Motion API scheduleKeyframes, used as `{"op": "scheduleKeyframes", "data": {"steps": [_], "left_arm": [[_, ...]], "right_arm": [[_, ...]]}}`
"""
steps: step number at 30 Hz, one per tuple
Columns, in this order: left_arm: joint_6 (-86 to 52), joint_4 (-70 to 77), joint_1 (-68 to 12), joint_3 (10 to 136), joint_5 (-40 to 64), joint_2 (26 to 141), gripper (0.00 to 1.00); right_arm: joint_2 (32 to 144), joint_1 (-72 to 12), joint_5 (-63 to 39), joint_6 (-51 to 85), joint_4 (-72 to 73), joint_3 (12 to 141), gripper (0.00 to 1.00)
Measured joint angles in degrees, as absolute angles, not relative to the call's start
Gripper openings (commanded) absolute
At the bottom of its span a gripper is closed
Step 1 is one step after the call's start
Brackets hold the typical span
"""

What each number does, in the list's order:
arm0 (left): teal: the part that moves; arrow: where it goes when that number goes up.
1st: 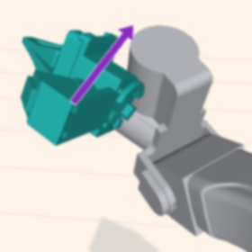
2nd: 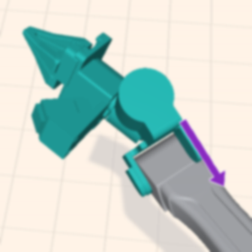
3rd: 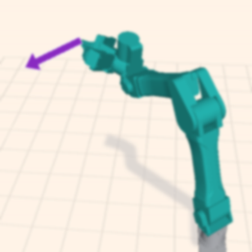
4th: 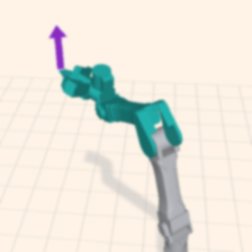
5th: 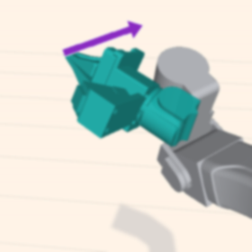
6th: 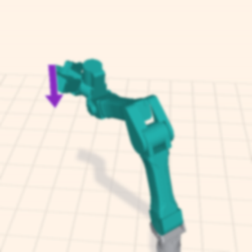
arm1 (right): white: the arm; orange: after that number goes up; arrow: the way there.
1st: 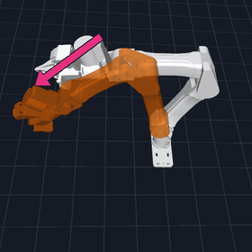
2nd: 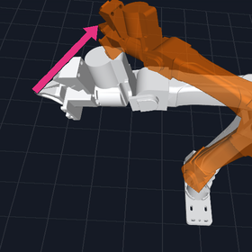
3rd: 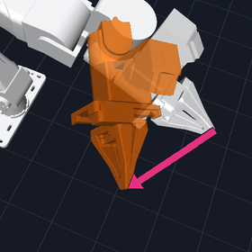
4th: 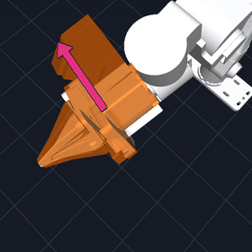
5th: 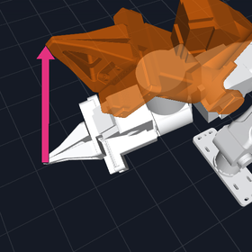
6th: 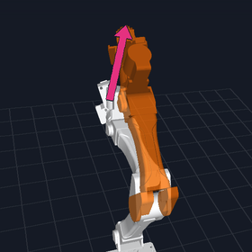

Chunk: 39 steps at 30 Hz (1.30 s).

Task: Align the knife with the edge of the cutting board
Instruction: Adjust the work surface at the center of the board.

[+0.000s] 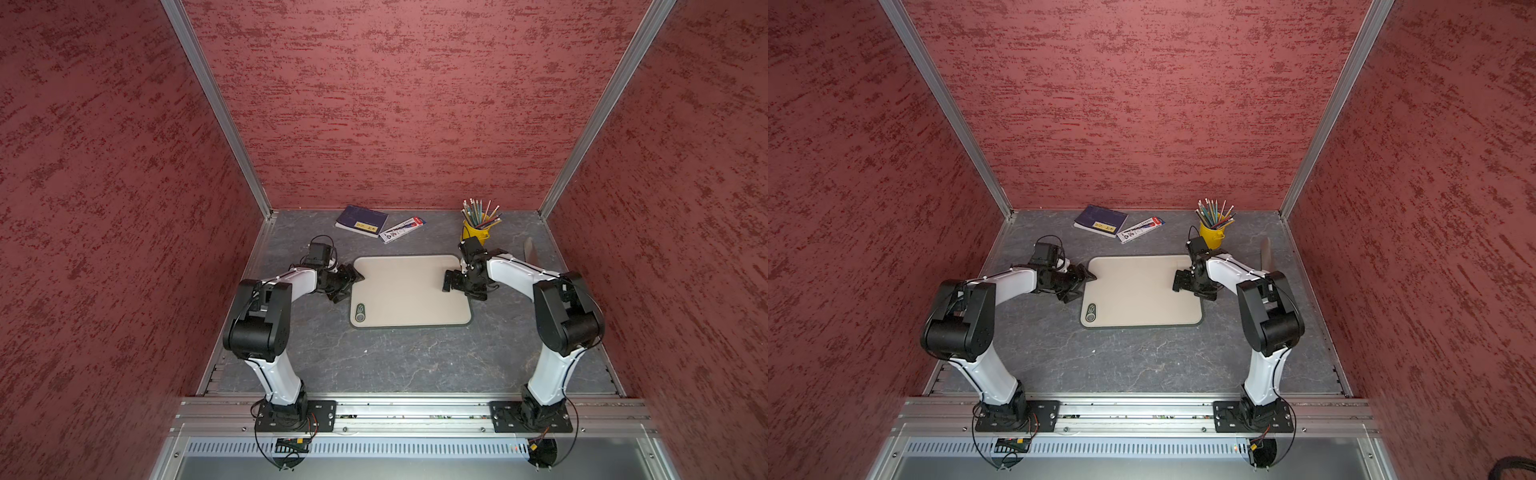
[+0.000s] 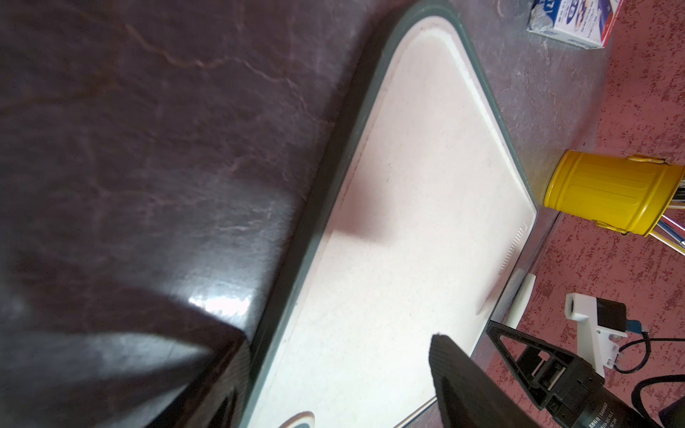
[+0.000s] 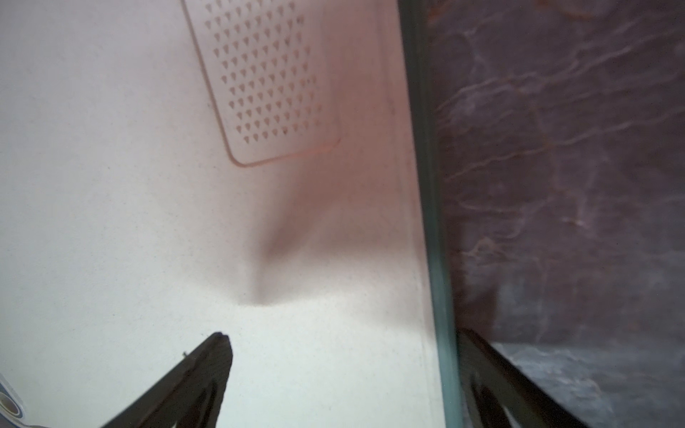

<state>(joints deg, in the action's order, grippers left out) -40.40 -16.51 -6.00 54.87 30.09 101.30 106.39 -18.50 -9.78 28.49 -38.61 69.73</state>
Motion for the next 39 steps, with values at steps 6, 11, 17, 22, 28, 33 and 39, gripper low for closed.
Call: {"op": "scheduleKeyframes", "data": {"steps": [6, 11, 17, 22, 28, 33, 39], "left_arm": [[-40.1, -16.6, -6.0, 54.9, 30.1, 101.3, 0.81], [-39.9, -16.9, -6.0, 55.1, 30.1, 101.3, 0.85], [-39.8, -17.5, -6.0, 55.5, 29.8, 101.3, 0.87], [-39.4, -18.0, -6.0, 55.8, 29.9, 101.4, 0.87], [-39.0, -18.1, -5.8, 55.9, 30.2, 101.6, 0.86], [-38.9, -18.1, -5.7, 55.9, 30.4, 101.7, 0.86], [-38.7, -18.2, -5.7, 55.9, 30.5, 101.7, 0.86]], "right_arm": [[106.4, -18.5, -9.8, 29.0, -38.4, 69.7, 0.98], [106.2, -18.5, -9.6, 29.6, -38.2, 69.4, 0.98], [106.0, -18.5, -9.4, 29.6, -38.0, 69.2, 0.98], [105.9, -18.5, -9.5, 29.6, -37.7, 69.0, 0.98], [104.3, -18.5, -9.8, 30.0, -35.5, 66.5, 0.98], [102.9, -18.5, -10.5, 30.2, -34.7, 64.5, 0.98], [102.7, -18.5, -10.6, 30.2, -34.6, 64.3, 0.98]]}}
